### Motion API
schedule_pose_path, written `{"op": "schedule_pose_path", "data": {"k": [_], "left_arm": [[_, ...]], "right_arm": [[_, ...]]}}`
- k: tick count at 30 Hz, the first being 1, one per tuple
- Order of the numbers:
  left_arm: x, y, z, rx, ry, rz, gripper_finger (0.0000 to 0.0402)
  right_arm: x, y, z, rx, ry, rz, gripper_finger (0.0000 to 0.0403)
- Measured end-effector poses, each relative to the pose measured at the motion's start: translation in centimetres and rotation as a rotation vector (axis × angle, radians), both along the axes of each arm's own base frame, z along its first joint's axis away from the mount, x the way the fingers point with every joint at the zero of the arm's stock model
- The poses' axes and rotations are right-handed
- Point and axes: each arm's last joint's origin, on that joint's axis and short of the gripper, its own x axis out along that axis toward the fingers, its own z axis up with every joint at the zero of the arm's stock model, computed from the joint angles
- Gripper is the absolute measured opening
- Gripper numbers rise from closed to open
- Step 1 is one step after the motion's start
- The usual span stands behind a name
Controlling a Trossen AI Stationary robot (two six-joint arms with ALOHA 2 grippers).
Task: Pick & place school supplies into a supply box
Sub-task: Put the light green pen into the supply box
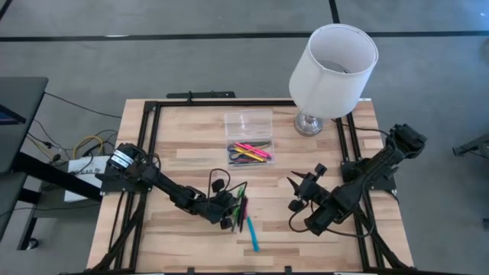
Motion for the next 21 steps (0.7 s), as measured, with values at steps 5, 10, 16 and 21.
{"op": "schedule_pose_path", "data": {"k": [5,10,16,21], "left_arm": [[-0.07,0.05,-0.04,0.005,0.007,0.007,0.0103],[-0.21,0.11,-0.13,-0.002,0.025,0.022,0.0102],[-0.32,0.16,-0.22,-0.013,0.036,0.036,0.0103],[-0.34,0.18,-0.25,-0.028,0.037,0.049,0.0103]], "right_arm": [[0.0,0.0,0.0,0.001,0.001,0.0,0.0108],[0.0,0.01,-0.01,0.004,0.003,0.001,0.0108],[0.0,0.01,-0.02,0.006,0.004,0.001,0.0108],[0.0,0.02,-0.02,0.008,0.004,0.001,0.0108]]}}
